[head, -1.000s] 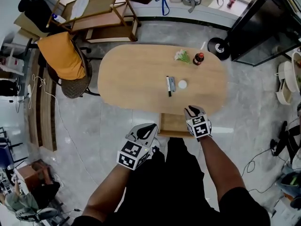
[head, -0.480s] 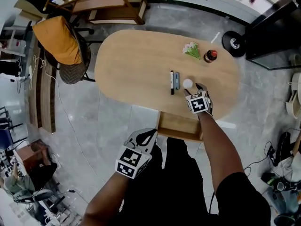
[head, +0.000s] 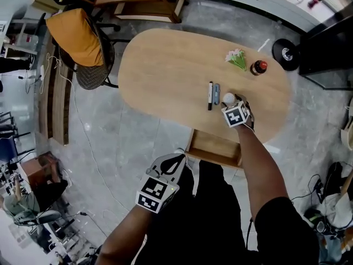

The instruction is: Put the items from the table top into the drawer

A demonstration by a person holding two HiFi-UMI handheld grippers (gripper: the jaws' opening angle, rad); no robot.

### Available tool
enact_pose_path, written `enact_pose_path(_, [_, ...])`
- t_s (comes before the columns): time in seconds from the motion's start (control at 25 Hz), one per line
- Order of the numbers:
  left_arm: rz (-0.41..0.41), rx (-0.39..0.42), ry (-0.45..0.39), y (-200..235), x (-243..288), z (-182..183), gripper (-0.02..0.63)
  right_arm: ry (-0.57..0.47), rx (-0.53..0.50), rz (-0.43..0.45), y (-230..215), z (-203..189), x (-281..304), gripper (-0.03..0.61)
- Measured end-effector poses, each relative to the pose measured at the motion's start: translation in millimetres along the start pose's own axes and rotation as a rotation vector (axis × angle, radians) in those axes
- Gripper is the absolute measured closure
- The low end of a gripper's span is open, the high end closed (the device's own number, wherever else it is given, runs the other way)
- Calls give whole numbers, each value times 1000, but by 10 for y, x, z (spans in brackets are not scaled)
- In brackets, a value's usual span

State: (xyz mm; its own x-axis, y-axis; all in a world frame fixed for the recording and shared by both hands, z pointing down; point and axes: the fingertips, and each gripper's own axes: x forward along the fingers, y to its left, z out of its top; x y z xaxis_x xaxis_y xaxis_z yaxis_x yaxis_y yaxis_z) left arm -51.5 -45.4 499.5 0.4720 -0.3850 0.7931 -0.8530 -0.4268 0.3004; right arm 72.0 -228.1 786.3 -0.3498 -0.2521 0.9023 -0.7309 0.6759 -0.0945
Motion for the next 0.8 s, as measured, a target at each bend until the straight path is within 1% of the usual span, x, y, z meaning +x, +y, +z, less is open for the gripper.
enact_pose_path(0.28, [-4, 13, -2, -25, -38, 18, 612, 31, -16, -44, -30, 1, 41, 310])
enact_pose_path(0.6, [-34, 49, -24, -6, -78, 51, 612, -16, 5, -69, -6, 110, -166, 318])
enact_pose_path(0.8, [-65, 82, -31, 1, -165, 78, 612, 19, -7, -77, 44, 15, -254, 319])
